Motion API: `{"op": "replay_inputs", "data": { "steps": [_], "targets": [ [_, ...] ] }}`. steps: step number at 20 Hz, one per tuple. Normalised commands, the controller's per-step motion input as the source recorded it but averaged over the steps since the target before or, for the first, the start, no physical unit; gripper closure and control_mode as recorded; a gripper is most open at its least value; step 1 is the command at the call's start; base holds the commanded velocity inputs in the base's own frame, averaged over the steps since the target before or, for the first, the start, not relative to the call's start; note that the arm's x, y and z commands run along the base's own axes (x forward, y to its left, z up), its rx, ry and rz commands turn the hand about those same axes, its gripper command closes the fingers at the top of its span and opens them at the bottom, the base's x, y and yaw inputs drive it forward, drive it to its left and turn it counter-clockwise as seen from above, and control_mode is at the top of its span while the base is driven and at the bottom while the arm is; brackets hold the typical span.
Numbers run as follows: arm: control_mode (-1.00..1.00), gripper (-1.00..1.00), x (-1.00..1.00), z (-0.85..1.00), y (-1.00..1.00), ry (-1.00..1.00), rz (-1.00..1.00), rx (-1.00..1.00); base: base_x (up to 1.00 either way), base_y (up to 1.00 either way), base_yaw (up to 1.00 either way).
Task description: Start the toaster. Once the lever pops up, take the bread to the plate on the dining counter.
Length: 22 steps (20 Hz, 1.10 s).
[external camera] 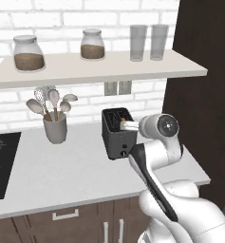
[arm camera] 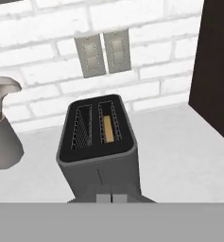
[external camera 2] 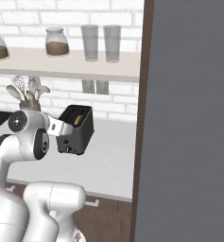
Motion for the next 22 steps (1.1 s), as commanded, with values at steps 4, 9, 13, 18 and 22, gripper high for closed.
{"op": "replay_inputs", "data": {
  "steps": [4, 9, 13, 18, 22],
  "targets": [
    [-1.00, 1.00, 0.00, 0.64, -0.09, 0.05, 0.04, 0.03, 0.00, 0.00, 0.00],
    [-1.00, 1.00, 0.00, 0.28, -0.01, 0.08, 0.03, 0.00, 0.00, 0.00, 0.00],
    [-1.00, 1.00, 0.00, -0.09, 0.00, 0.02, 0.02, 0.00, 0.00, 0.00, 0.00],
    [-1.00, 1.00, 0.05, -0.27, 0.00, 0.06, 0.00, 0.00, 0.00, 0.00, 0.00],
    [-1.00, 1.00, 0.12, -0.31, -0.01, 0.07, 0.00, 0.00, 0.00, 0.00, 0.00]
  ]
}}
